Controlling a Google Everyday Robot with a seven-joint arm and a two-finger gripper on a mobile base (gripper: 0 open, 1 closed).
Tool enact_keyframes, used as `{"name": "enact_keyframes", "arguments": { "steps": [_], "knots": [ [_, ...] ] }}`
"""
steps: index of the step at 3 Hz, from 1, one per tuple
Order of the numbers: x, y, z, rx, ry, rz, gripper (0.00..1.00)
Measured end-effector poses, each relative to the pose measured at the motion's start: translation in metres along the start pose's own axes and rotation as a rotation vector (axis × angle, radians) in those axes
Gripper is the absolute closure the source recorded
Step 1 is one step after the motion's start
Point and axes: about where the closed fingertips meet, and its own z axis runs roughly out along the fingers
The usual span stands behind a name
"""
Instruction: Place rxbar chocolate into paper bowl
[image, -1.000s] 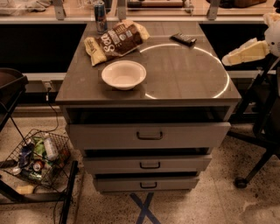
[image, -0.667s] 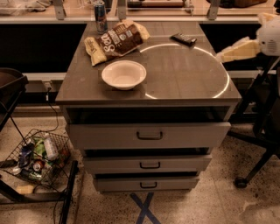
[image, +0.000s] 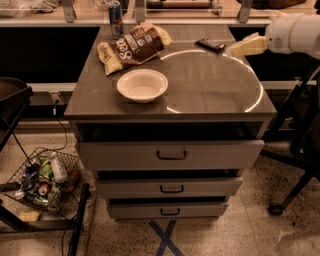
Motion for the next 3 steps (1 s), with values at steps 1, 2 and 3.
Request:
{"name": "enact_keyframes", "arguments": {
  "steps": [1,2,3],
  "knots": [
    [0.001,-0.013,0.032,-0.001,-0.028,0.032,0.00],
    [0.010,-0.019,0.054,-0.008,-0.035,0.075,0.00],
    [0.029,-0.023,0.075,-0.016,-0.017,0.122,0.00]
  ]
}}
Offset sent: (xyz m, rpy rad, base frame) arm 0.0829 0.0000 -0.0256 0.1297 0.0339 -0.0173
